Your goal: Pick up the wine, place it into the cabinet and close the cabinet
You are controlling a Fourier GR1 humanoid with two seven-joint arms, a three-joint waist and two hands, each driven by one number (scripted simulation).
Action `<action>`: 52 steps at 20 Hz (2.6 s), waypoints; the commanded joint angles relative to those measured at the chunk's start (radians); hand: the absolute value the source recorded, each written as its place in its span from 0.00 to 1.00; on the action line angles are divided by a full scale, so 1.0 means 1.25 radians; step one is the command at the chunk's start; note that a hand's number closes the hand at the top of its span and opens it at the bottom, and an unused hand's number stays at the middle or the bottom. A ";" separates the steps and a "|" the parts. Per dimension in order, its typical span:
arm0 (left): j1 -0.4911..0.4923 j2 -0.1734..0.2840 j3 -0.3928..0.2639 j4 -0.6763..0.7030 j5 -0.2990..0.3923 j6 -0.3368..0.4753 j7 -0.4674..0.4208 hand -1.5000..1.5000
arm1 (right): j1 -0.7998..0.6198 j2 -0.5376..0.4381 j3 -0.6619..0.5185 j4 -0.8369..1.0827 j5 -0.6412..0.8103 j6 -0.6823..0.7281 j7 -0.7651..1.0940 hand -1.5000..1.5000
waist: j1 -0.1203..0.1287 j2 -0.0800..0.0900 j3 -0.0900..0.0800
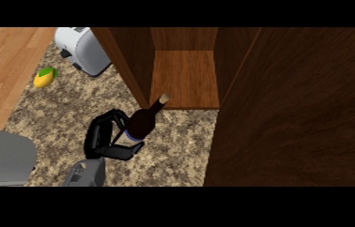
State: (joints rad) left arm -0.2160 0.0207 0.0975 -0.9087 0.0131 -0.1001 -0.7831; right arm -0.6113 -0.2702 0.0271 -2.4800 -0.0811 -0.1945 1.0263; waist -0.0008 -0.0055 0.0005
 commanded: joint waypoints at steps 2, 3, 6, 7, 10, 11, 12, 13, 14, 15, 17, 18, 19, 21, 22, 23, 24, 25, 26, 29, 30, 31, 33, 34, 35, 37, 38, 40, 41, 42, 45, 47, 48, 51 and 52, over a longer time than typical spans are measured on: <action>0.043 -0.016 -0.104 -0.146 0.028 0.085 0.019 1.00 | -0.022 -0.002 -0.019 -0.042 -0.044 -0.017 0.069 0.00 | 0.000 -0.001 0.000; 0.030 -0.016 -0.119 -0.138 0.040 0.091 0.022 1.00 | -0.002 -0.006 -0.052 -0.039 -0.095 0.013 0.030 0.00 | -0.001 0.001 0.000; 0.044 -0.016 -0.150 -0.303 0.052 0.076 0.172 1.00 | -0.012 -0.001 -0.043 0.009 -0.074 0.014 0.008 0.00 | 0.008 0.000 0.000; 0.086 -0.016 -0.162 -0.315 0.057 0.051 0.155 1.00 | 0.010 -0.014 -0.073 -0.044 -0.110 0.017 0.048 0.00 | 0.003 -0.001 0.000; 0.048 -0.016 -0.250 -0.399 0.128 0.129 0.257 1.00 | 0.012 -0.002 -0.049 -0.037 -0.084 0.008 0.047 0.00 | 0.000 -0.001 0.000; 0.066 -0.016 -0.298 -0.405 0.139 0.166 0.236 1.00 | -0.048 -0.012 -0.057 -0.028 -0.085 -0.007 0.074 0.00 | -0.002 -0.001 -0.001; 0.029 -0.017 -0.249 -0.439 0.147 0.151 0.309 1.00 | -0.002 -0.006 -0.057 -0.047 -0.102 0.013 0.047 0.00 | -0.001 -0.001 0.000; 0.045 -0.017 -0.312 -0.439 0.156 0.191 0.285 1.00 | 0.084 0.025 -0.035 -0.051 -0.082 0.033 -0.030 0.00 | -0.002 0.002 0.000; 0.010 -0.017 -0.345 -0.481 0.175 0.247 0.342 1.00 | 0.034 0.019 -0.007 -0.063 -0.063 0.001 0.048 0.00 | -0.007 -0.002 0.000; 0.008 -0.017 -0.344 -0.522 0.163 0.253 0.393 1.00 | 0.063 0.014 -0.034 -0.067 -0.077 0.020 0.014 0.00 | -0.003 0.000 0.000; -0.018 -0.017 -0.343 -0.578 0.165 0.290 0.472 1.00 | 0.007 0.001 -0.046 -0.056 -0.083 0.006 0.052 0.00 | -0.002 -0.002 0.000; -0.017 -0.017 -0.363 -0.547 0.158 0.334 0.424 1.00 | -0.001 -0.008 -0.072 -0.041 -0.106 0.017 0.041 0.00 | -0.004 0.001 0.000; -0.047 -0.017 -0.364 -0.587 0.153 0.342 0.502 1.00 | 0.012 -0.012 -0.073 -0.054 -0.105 0.022 0.044 0.00 | -0.004 0.000 0.000; -0.073 -0.017 -0.365 -0.568 0.136 0.370 0.506 1.00 | 0.064 0.002 -0.085 -0.064 -0.126 0.036 0.004 0.00 | -0.005 0.002 0.000; -0.133 -0.017 -0.386 -0.544 0.134 0.427 0.535 1.00 | 0.030 0.003 -0.033 -0.045 -0.080 0.022 0.031 0.00 | -0.008 0.002 0.000; -0.124 -0.017 -0.352 -0.584 0.122 0.394 0.591 1.00 | 0.075 0.022 -0.014 -0.083 -0.056 0.014 0.017 0.00 | -0.004 0.001 0.000; -0.188 -0.017 -0.353 -0.545 0.153 0.445 0.599 1.00 | 0.016 0.003 -0.058 -0.037 -0.091 0.020 0.012 0.00 | -0.008 0.002 0.000; -0.178 -0.017 -0.361 -0.551 0.130 0.438 0.583 1.00 | 0.015 -0.020 -0.099 -0.025 -0.150 0.048 0.026 0.00 | -0.006 0.002 0.000; -0.206 -0.017 -0.375 -0.547 0.138 0.483 0.613 1.00 | 0.049 0.004 -0.051 -0.069 -0.097 0.024 0.036 0.00 | -0.009 0.002 0.000; -0.305 -0.017 -0.379 -0.452 0.175 0.549 0.626 1.00 | 0.047 0.016 -0.040 -0.056 -0.067 0.014 0.010 0.00 | -0.015 0.004 0.000; -0.301 -0.017 -0.326 -0.467 0.162 0.502 0.635 1.00 | 0.046 -0.009 -0.105 -0.020 -0.150 0.058 -0.013 0.00 | -0.008 0.004 0.000; -0.306 -0.017 -0.357 -0.438 0.167 0.528 0.594 1.00 | 0.063 0.018 -0.010 -0.096 -0.067 0.015 0.045 0.00 | -0.013 0.003 -0.001; -0.346 -0.017 -0.294 -0.382 0.182 0.492 0.597 1.00 | 0.035 0.013 -0.029 -0.073 -0.068 0.007 0.043 0.00 | -0.011 0.003 -0.001; -0.369 -0.017 -0.325 -0.373 0.168 0.527 0.608 1.00 | 0.086 0.002 -0.094 -0.055 -0.142 0.064 -0.030 0.00 | -0.011 0.004 0.000; -0.354 -0.017 -0.317 -0.350 0.167 0.505 0.568 1.00 | 0.088 0.003 -0.098 -0.067 -0.155 0.063 -0.016 0.00 | -0.012 0.004 0.000; -0.385 -0.017 -0.311 -0.321 0.170 0.519 0.563 1.00 | 0.005 -0.002 -0.096 -0.014 -0.124 0.030 0.013 0.00 | -0.009 0.004 -0.001; -0.395 -0.017 -0.348 -0.299 0.122 0.543 0.553 1.00 | 0.015 -0.010 -0.076 -0.050 -0.121 0.039 0.039 0.00 | -0.014 0.003 0.000; -0.407 -0.006 -0.323 -0.292 0.102 0.521 0.570 1.00 | 0.052 -0.012 -0.114 -0.080 -0.153 0.049 0.040 0.00 | -0.013 0.002 0.000; -0.400 -0.016 -0.332 -0.235 0.116 0.513 0.497 1.00 | 0.080 0.025 -0.058 -0.051 -0.103 0.054 -0.028 0.00 | -0.013 0.006 0.000; -0.442 -0.016 -0.289 -0.173 0.106 0.502 0.485 1.00 | 0.037 0.009 -0.064 -0.050 -0.113 0.049 0.002 0.00 | -0.017 0.006 0.000; -0.435 -0.016 -0.358 -0.198 0.111 0.569 0.491 1.00 | 0.048 0.006 -0.113 0.018 -0.148 0.079 -0.050 0.00 | -0.012 0.005 0.000; -0.403 -0.017 -0.328 -0.155 0.137 0.511 0.439 1.00 | 0.032 0.015 -0.053 -0.055 -0.099 0.042 0.017 0.00 | -0.013 0.004 -0.001; -0.414 -0.017 -0.336 -0.131 0.143 0.533 0.413 1.00 | 0.046 0.017 -0.058 -0.041 -0.104 0.049 0.007 0.00 | -0.014 0.005 -0.001; -0.399 -0.017 -0.339 -0.123 0.139 0.522 0.396 1.00 | 0.054 -0.006 -0.137 -0.015 -0.162 0.083 -0.026 0.00 | -0.009 0.004 0.000; -0.402 -0.017 -0.329 -0.087 0.164 0.522 0.365 1.00 | 0.056 0.003 -0.108 -0.046 -0.143 0.065 0.007 0.00 | -0.015 0.005 -0.001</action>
State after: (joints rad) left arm -0.7270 0.0007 -0.3107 -1.0755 0.1915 0.5477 -0.2661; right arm -0.5776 -0.2724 -0.0939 -2.4352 -0.1661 -0.1109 0.9842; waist -0.0172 0.0007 0.0000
